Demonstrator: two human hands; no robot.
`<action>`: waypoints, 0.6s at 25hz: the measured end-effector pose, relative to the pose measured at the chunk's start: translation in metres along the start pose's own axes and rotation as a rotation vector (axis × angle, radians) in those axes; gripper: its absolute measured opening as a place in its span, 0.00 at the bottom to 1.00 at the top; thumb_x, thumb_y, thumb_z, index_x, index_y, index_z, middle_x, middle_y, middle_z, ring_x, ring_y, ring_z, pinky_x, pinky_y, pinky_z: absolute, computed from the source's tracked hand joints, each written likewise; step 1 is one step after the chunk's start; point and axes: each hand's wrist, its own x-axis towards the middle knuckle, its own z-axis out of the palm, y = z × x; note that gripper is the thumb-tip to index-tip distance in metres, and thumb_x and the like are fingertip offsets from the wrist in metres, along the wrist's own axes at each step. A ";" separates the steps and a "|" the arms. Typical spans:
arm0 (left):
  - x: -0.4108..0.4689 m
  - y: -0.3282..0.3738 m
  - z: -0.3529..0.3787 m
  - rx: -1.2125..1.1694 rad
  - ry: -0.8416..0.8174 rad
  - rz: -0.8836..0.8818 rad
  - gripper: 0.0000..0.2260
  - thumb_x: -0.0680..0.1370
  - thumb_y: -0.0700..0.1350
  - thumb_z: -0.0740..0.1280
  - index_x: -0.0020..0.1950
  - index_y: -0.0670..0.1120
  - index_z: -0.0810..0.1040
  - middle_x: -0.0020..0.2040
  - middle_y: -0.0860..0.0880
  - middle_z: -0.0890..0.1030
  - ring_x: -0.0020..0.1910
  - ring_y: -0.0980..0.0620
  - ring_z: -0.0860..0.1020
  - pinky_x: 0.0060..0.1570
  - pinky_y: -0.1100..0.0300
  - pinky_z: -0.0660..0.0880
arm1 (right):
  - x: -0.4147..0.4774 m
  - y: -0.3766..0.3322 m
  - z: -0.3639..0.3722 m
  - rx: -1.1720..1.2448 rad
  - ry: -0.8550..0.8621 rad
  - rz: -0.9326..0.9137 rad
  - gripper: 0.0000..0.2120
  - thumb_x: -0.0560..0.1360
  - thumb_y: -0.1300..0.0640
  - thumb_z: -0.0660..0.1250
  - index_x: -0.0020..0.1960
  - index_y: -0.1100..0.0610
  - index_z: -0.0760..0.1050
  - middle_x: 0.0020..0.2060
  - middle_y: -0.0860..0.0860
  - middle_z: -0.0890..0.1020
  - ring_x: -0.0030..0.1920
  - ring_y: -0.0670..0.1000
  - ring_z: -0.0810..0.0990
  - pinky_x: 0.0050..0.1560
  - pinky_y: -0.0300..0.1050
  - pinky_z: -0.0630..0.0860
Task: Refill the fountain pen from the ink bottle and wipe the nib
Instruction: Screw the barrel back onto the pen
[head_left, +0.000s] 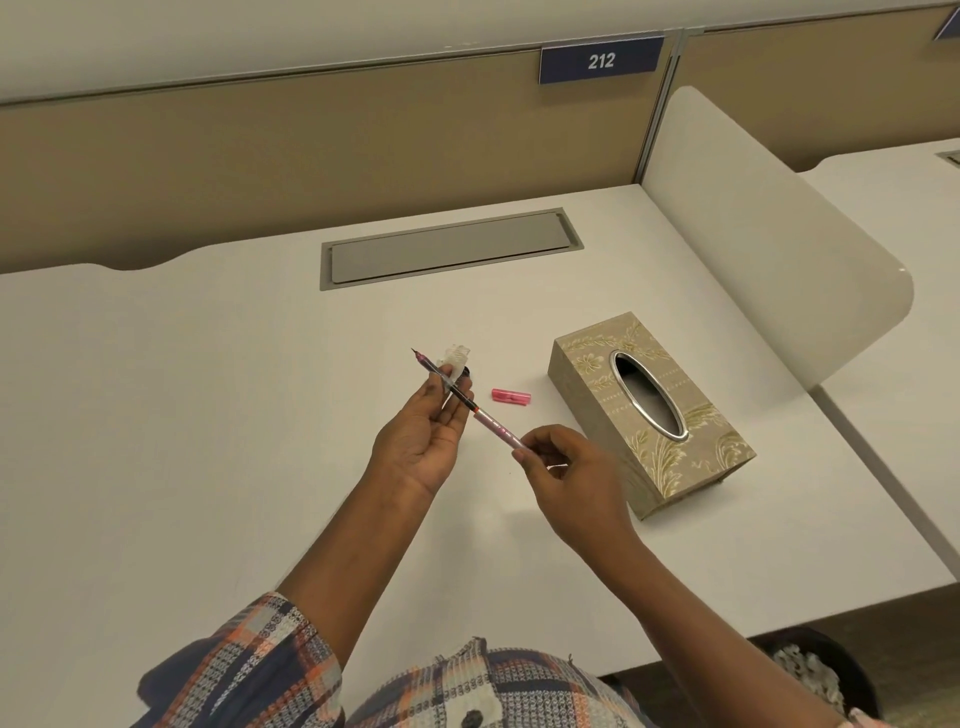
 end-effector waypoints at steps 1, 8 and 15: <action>0.000 -0.002 -0.001 -0.004 -0.005 -0.008 0.06 0.77 0.37 0.63 0.50 0.35 0.78 0.50 0.40 0.82 0.49 0.45 0.81 0.49 0.53 0.77 | 0.001 -0.001 0.002 0.020 0.008 -0.004 0.04 0.73 0.57 0.72 0.47 0.55 0.82 0.37 0.43 0.81 0.37 0.39 0.79 0.36 0.25 0.72; 0.000 -0.015 -0.009 -0.019 -0.050 -0.057 0.12 0.78 0.36 0.63 0.60 0.35 0.76 0.58 0.40 0.80 0.58 0.44 0.79 0.57 0.51 0.76 | 0.007 -0.007 0.011 0.190 0.062 0.097 0.05 0.72 0.56 0.72 0.42 0.52 0.76 0.37 0.49 0.83 0.39 0.50 0.82 0.42 0.44 0.80; -0.001 -0.018 -0.011 -0.031 -0.036 -0.039 0.16 0.77 0.35 0.63 0.65 0.34 0.72 0.63 0.39 0.78 0.61 0.43 0.78 0.58 0.51 0.76 | 0.004 -0.006 0.011 0.240 0.068 0.121 0.05 0.71 0.59 0.73 0.44 0.51 0.79 0.39 0.46 0.84 0.40 0.45 0.81 0.43 0.42 0.80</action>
